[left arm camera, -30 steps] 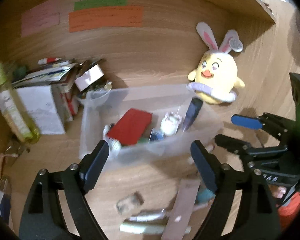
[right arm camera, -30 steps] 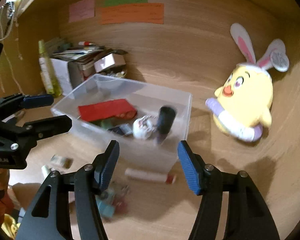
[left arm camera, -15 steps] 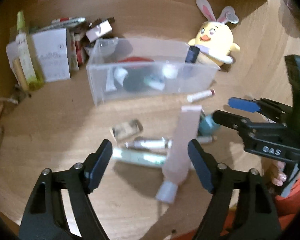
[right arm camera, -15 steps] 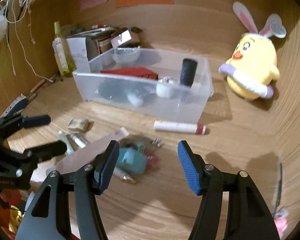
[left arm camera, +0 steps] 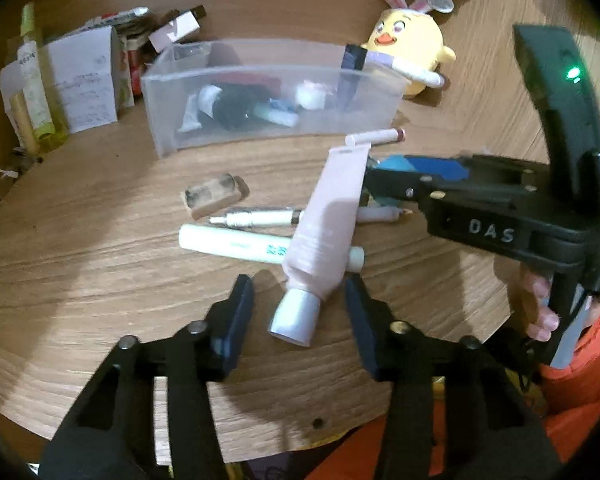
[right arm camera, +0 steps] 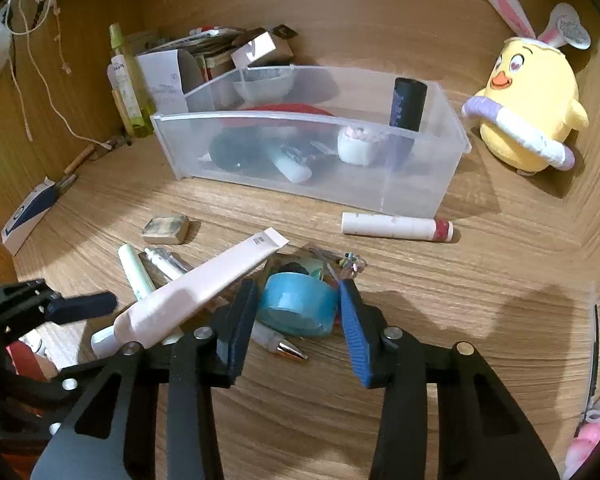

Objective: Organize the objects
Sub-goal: 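Grasp the pink tube with the left gripper while the right reaches the blue tape, then lower the pink tube and blue tape roll into the clear box, release both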

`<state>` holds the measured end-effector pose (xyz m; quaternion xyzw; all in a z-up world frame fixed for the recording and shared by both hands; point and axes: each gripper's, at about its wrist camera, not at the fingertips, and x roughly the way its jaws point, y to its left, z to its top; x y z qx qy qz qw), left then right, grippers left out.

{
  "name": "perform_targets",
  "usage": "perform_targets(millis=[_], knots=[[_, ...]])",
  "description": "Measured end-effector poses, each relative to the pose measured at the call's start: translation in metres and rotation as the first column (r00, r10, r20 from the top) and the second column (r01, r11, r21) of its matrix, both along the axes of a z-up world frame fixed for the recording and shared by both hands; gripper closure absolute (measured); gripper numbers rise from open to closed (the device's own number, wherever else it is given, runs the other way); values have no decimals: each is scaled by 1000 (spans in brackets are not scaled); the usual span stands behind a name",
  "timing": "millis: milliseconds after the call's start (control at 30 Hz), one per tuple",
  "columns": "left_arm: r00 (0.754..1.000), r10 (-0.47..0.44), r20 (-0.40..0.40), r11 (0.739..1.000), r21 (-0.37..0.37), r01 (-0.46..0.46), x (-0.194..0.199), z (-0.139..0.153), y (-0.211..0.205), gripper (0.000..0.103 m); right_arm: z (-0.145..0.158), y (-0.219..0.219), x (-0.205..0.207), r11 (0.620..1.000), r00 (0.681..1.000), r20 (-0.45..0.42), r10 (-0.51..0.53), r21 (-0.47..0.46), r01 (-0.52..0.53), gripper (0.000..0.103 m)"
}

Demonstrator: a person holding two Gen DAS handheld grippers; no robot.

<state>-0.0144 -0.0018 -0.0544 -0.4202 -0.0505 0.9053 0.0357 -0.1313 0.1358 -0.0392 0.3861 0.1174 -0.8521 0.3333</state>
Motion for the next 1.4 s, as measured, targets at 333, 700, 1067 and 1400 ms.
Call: perform_targets(millis=[333, 700, 1067, 1400], knots=[[1000, 7, -23, 1000, -11, -7, 4, 6, 4, 82, 13, 12, 10, 999, 999, -36, -3, -40, 2, 65], [993, 47, -107, 999, -18, -49, 5, 41, -1, 82, 39, 28, 4, 994, 996, -85, -12, -106, 3, 65], [978, 58, -199, 998, 14, -56, -18, 84, -12, 82, 62, 30, -19, 983, 998, -67, -14, -186, 1, 65], [980, 89, -179, 996, 21, -87, -83, 94, -44, 82, 96, -6, -58, 987, 992, -126, -23, -159, 2, 65]])
